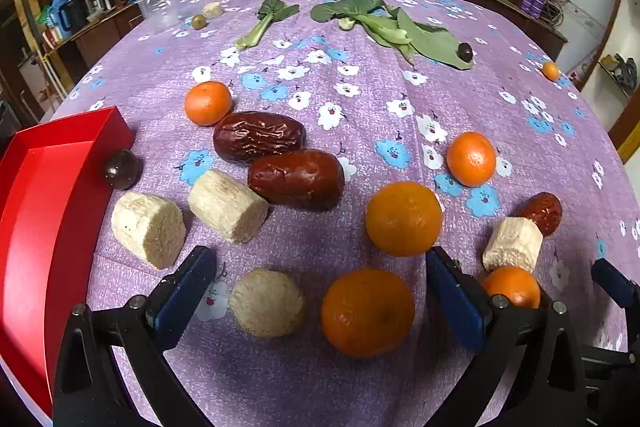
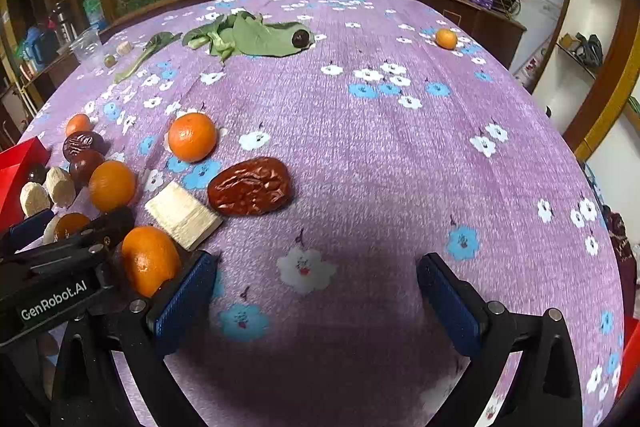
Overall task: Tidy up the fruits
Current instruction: 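Grasp the dark chestnut with the right tool while the left tool grasps an orange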
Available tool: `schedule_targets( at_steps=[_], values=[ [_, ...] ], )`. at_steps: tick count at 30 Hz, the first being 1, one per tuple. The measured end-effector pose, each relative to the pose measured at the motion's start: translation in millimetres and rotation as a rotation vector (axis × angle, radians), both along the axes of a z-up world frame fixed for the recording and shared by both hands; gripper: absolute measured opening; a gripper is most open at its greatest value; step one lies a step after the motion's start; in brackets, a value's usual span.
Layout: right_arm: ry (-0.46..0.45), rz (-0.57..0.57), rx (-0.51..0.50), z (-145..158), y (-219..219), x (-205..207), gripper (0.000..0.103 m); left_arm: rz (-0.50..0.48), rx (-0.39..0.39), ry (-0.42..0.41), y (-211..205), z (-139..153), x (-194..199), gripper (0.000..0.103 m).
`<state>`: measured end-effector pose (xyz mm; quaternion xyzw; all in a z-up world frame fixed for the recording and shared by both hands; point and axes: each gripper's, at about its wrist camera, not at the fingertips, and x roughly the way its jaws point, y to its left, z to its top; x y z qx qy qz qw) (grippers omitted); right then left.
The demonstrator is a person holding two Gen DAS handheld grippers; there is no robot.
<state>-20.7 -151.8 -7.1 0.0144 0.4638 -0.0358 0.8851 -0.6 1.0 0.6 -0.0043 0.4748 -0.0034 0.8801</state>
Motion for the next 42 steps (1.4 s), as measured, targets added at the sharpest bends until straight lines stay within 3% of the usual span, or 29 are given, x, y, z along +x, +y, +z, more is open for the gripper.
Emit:
schedule_targets(
  at_steps=[4,8,10,17,22,27,32,35,39,42],
  values=[
    [0.024,0.004,-0.020,4,6,-1,0.102,-0.013,-0.003,-0.028,9,10,-9,0.102],
    [-0.108,0.034,-0.106,34,20,-21,0.102,-0.019,0.036,-0.165,18,41,-33,0.103],
    [-0.159,0.055,-0.114,50,25,-31,0.102,-0.023,0.017,-0.197,25,58,-47,0.103],
    [-0.269,0.026,-0.017,85,8,-68,0.102,-0.049,-0.042,-0.223,36,93,-80,0.103],
    [-0.327,-0.040,0.056,96,-23,-98,0.101,-0.069,-0.151,-0.240,53,96,-107,0.103],
    [-0.311,-0.080,0.116,88,-60,-125,0.101,-0.083,-0.161,-0.224,61,91,-115,0.102],
    [-0.222,-0.084,0.171,60,-85,-145,0.091,-0.093,-0.241,-0.141,75,75,-108,0.078],
    [-0.160,-0.024,0.243,42,-81,-152,0.079,-0.100,-0.266,-0.101,74,64,-103,0.077],
    [-0.102,0.092,0.273,26,-57,-156,0.076,-0.141,-0.252,-0.089,58,59,-103,0.076],
    [-0.083,0.139,0.256,19,-42,-156,0.076,-0.198,-0.241,-0.078,40,59,-98,0.066]
  ],
)
